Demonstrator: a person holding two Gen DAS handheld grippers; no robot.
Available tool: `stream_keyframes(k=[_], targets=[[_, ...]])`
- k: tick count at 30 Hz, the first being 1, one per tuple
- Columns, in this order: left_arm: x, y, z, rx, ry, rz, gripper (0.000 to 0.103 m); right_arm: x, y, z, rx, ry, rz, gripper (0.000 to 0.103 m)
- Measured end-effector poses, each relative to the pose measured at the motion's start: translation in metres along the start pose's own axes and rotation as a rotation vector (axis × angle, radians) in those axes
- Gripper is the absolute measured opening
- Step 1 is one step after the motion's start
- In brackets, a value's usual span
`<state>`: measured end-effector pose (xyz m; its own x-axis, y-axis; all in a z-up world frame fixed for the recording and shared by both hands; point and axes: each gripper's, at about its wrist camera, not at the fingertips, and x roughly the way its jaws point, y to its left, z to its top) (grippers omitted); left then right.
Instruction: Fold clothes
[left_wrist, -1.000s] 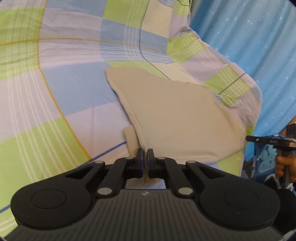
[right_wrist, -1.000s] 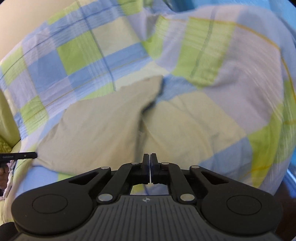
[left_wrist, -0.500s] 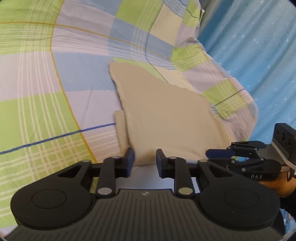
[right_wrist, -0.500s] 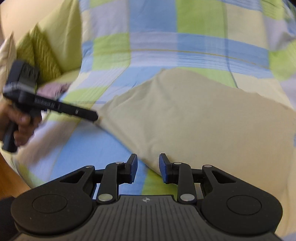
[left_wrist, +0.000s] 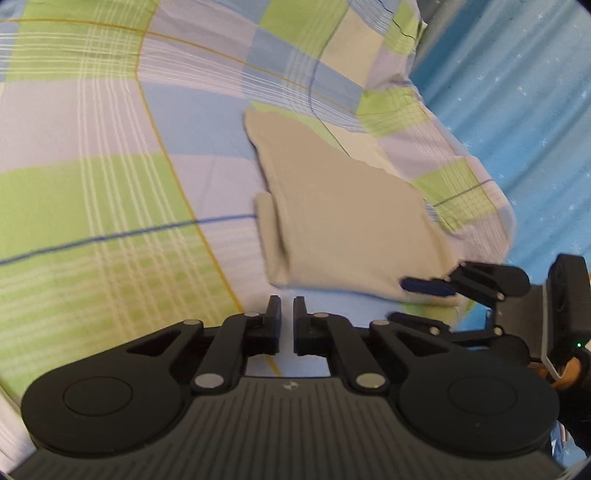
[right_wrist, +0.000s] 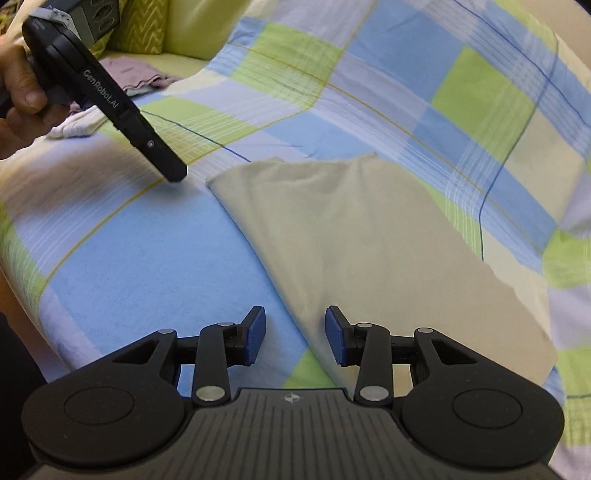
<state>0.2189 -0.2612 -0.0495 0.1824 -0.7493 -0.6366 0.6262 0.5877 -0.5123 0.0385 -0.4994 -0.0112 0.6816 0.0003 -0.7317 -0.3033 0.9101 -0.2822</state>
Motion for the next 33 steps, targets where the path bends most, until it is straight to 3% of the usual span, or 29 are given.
stream_keyframes(k=[3, 5, 10, 14, 18, 21, 25, 28, 33], targets=[[0.003, -0.010, -0.007, 0.017, 0.011, 0.004, 0.001, 0.002, -0.006, 0.001, 0.017, 0.027, 0.001, 0.025], [0.001, -0.014, -0.009, 0.032, 0.017, 0.013, 0.001, 0.000, -0.019, -0.002, 0.082, 0.044, -0.003, 0.010], [-0.012, -0.025, -0.011, 0.105, 0.012, 0.061, 0.003, -0.028, -0.042, -0.023, 0.221, 0.046, -0.028, 0.018], [-0.013, -0.045, -0.009, 0.236, 0.017, 0.133, 0.010, -0.051, -0.026, -0.024, 0.181, 0.035, -0.033, 0.025], [-0.014, -0.058, -0.007, 0.322, 0.062, 0.155, 0.016, -0.054, 0.003, -0.012, 0.099, 0.021, -0.022, 0.032], [-0.018, -0.058, -0.003, 0.269, 0.068, 0.104, 0.022, -0.050, 0.019, -0.003, 0.044, 0.011, -0.031, 0.035], [-0.016, -0.046, -0.002, 0.057, 0.020, 0.009, 0.026, -0.044, 0.020, -0.002, 0.034, 0.036, -0.073, 0.040], [-0.005, -0.038, -0.010, -0.075, -0.013, -0.033, 0.032, -0.041, 0.020, -0.017, -0.047, 0.094, -0.163, 0.040], [0.018, -0.017, -0.019, -0.266, -0.059, -0.054, 0.034, -0.043, 0.014, -0.066, -0.176, 0.174, -0.288, 0.040]])
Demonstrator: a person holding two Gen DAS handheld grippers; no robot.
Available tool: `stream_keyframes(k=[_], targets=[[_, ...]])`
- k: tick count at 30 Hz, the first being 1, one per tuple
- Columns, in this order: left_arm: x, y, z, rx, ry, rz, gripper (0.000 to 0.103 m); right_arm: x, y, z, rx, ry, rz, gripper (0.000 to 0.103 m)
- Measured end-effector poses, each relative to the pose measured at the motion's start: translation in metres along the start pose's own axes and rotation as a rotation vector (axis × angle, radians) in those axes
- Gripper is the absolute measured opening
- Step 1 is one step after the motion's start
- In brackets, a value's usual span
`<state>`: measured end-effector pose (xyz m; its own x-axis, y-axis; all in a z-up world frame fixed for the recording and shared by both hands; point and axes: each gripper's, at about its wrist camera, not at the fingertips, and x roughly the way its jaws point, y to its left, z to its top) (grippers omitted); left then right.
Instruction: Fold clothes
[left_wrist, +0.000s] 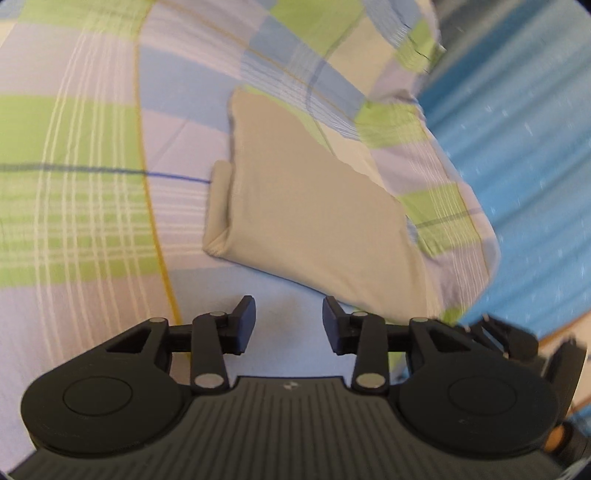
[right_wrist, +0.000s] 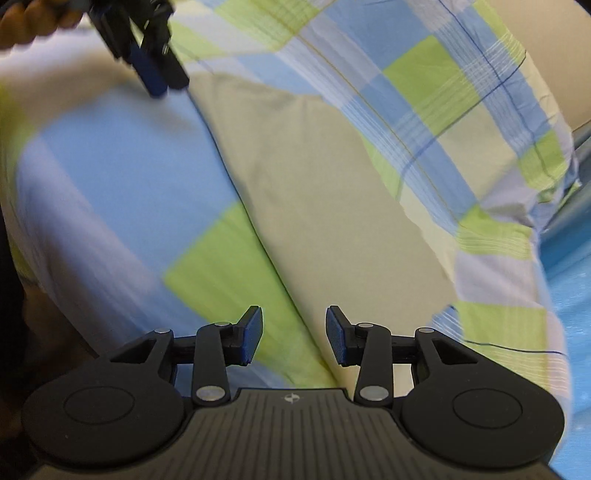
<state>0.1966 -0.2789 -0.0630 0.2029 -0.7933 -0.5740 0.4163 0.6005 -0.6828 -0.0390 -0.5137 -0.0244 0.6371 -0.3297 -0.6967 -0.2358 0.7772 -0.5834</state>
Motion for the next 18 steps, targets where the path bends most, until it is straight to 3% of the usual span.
stream_keyframes(k=[5, 9, 12, 14, 16, 18], targets=[[0.008, 0.012, 0.011, -0.122, -0.077, -0.033, 0.036, 0.015, -0.002, -0.031, -0.088, -0.004, -0.097, 0.040], [0.015, 0.017, 0.026, -0.150, -0.092, -0.044, 0.040, 0.038, 0.002, -0.035, -0.173, -0.005, -0.149, 0.040], [0.018, 0.017, 0.030, -0.140, -0.103, -0.045, 0.040, 0.048, 0.007, -0.035, -0.217, -0.023, -0.188, 0.034], [0.020, 0.018, 0.031, -0.138, -0.112, -0.043, 0.037, 0.051, 0.010, -0.034, -0.237, -0.026, -0.197, 0.026], [0.019, 0.018, 0.029, -0.140, -0.116, -0.028, 0.024, 0.053, 0.012, -0.034, -0.248, -0.026, -0.202, 0.022], [0.014, 0.021, 0.024, -0.163, -0.110, -0.010, 0.020, 0.056, 0.011, -0.033, -0.250, -0.019, -0.197, 0.018]])
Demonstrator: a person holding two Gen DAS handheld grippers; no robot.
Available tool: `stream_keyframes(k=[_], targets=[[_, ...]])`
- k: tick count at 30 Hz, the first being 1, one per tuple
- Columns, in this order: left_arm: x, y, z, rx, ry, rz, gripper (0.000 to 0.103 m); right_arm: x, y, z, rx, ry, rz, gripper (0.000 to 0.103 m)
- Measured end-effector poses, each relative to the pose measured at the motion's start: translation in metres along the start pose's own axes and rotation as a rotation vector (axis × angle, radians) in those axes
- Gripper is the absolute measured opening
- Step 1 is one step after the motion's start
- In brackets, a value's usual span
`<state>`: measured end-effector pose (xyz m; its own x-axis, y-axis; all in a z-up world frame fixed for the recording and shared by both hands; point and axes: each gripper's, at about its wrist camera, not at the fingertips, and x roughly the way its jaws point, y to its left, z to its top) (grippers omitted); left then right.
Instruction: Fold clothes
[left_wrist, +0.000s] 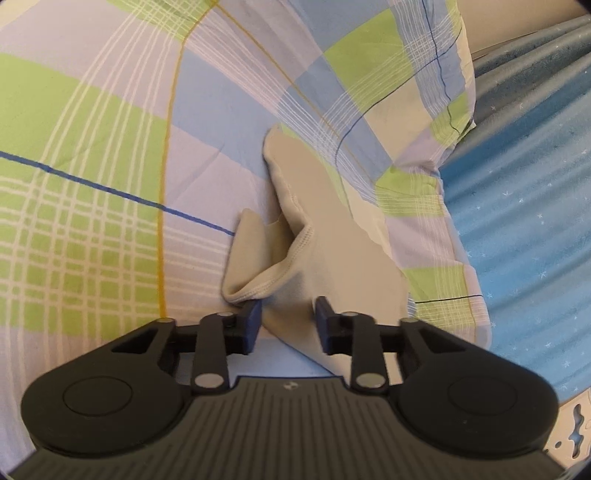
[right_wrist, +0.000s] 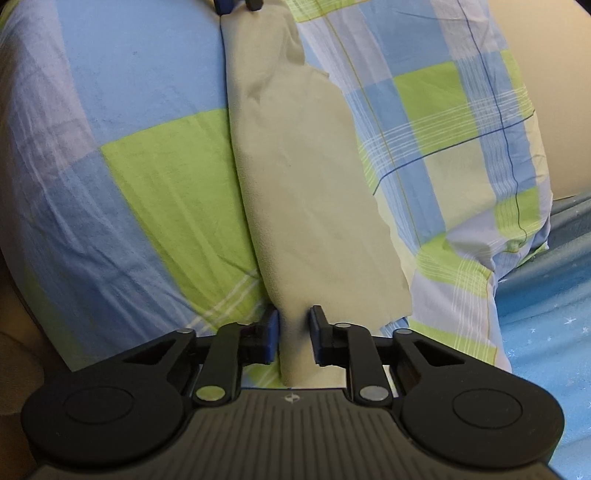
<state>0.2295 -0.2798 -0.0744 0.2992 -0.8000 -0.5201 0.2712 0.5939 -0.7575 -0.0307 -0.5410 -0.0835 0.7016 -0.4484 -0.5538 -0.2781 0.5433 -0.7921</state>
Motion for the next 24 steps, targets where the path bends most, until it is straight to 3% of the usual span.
stream_keyframes(k=[2, 4, 10, 14, 17, 22, 24], targets=[[-0.009, 0.005, -0.007, -0.049, 0.009, -0.011, 0.026, -0.002, 0.000, 0.002, -0.001, 0.007, -0.002, 0.017], [-0.016, 0.009, -0.014, -0.088, 0.015, -0.049, 0.042, -0.005, -0.001, 0.003, 0.007, 0.002, -0.004, 0.022], [-0.004, -0.001, -0.019, -0.152, 0.032, -0.105, 0.060, -0.008, 0.005, 0.003, 0.037, -0.013, -0.012, 0.025], [0.023, -0.019, -0.022, -0.198, 0.093, -0.114, 0.060, -0.008, 0.003, 0.004, 0.066, -0.019, -0.009, 0.025], [0.030, -0.026, -0.026, -0.203, 0.049, -0.074, 0.054, -0.008, 0.003, 0.004, 0.069, -0.018, -0.011, 0.025], [0.017, 0.002, -0.021, -0.290, -0.071, -0.003, 0.010, -0.008, 0.002, 0.003, 0.071, -0.020, -0.027, 0.027], [0.014, 0.013, -0.018, -0.301, -0.062, -0.007, 0.008, -0.007, 0.002, 0.002, 0.066, -0.021, -0.034, 0.027]])
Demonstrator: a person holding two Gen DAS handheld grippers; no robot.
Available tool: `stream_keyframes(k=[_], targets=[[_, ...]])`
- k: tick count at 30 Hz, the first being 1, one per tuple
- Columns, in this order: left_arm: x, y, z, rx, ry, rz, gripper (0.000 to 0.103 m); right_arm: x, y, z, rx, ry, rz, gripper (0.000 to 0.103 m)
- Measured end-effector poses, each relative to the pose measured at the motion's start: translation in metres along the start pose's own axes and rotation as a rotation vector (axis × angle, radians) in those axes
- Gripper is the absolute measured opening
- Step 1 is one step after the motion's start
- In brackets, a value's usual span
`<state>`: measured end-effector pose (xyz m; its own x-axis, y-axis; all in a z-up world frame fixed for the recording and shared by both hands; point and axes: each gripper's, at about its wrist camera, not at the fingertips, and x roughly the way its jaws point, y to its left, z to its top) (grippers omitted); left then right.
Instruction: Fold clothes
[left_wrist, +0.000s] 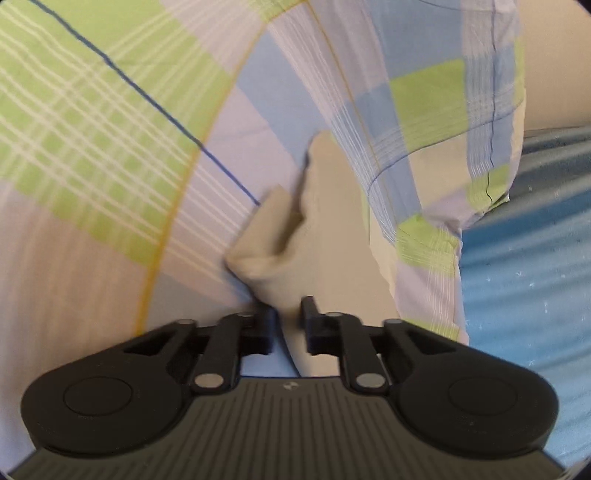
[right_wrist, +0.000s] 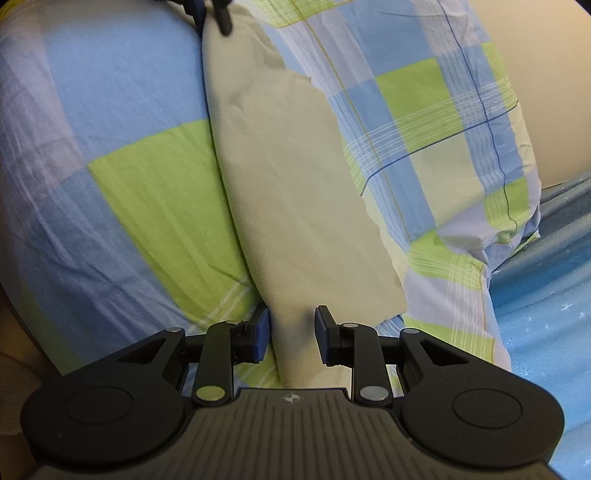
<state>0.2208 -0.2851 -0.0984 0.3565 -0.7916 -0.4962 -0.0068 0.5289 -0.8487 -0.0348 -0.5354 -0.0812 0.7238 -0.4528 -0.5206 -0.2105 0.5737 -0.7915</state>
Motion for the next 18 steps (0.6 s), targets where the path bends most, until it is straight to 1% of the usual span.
stream_keyframes(k=[2, 3, 5, 6, 7, 9, 11, 13, 15, 18], targets=[[-0.001, -0.001, 0.000, 0.023, 0.000, 0.000, 0.007, 0.001, 0.001, 0.000, -0.005, -0.002, -0.003, 0.026], [-0.001, -0.003, -0.001, 0.036, -0.001, 0.001, 0.004, 0.002, 0.001, 0.001, -0.009, -0.001, -0.006, 0.025], [-0.002, -0.003, -0.001, 0.042, -0.007, -0.001, 0.002, 0.002, 0.001, 0.002, -0.018, 0.006, -0.004, 0.020], [-0.003, -0.003, -0.001, 0.052, -0.012, -0.001, 0.002, 0.003, 0.002, 0.002, -0.024, 0.012, -0.005, 0.017], [-0.005, -0.004, -0.002, 0.063, -0.019, -0.002, 0.001, 0.003, 0.002, 0.003, -0.025, 0.018, -0.003, 0.007], [-0.011, -0.006, -0.003, 0.081, -0.035, -0.011, 0.001, 0.002, -0.001, 0.004, -0.013, 0.034, 0.004, 0.002], [-0.025, -0.011, -0.001, 0.108, -0.061, -0.020, 0.001, -0.005, -0.006, 0.008, 0.010, 0.036, 0.007, 0.001], [-0.040, -0.015, 0.002, 0.138, -0.089, -0.028, 0.001, -0.017, -0.007, 0.015, 0.009, 0.019, 0.005, 0.001], [-0.063, -0.018, 0.007, 0.170, -0.108, -0.025, 0.001, -0.032, -0.007, 0.025, 0.000, -0.009, 0.012, 0.001], [-0.103, -0.009, 0.004, 0.179, -0.124, -0.021, 0.001, -0.061, -0.001, 0.037, -0.013, -0.048, 0.039, 0.001]])
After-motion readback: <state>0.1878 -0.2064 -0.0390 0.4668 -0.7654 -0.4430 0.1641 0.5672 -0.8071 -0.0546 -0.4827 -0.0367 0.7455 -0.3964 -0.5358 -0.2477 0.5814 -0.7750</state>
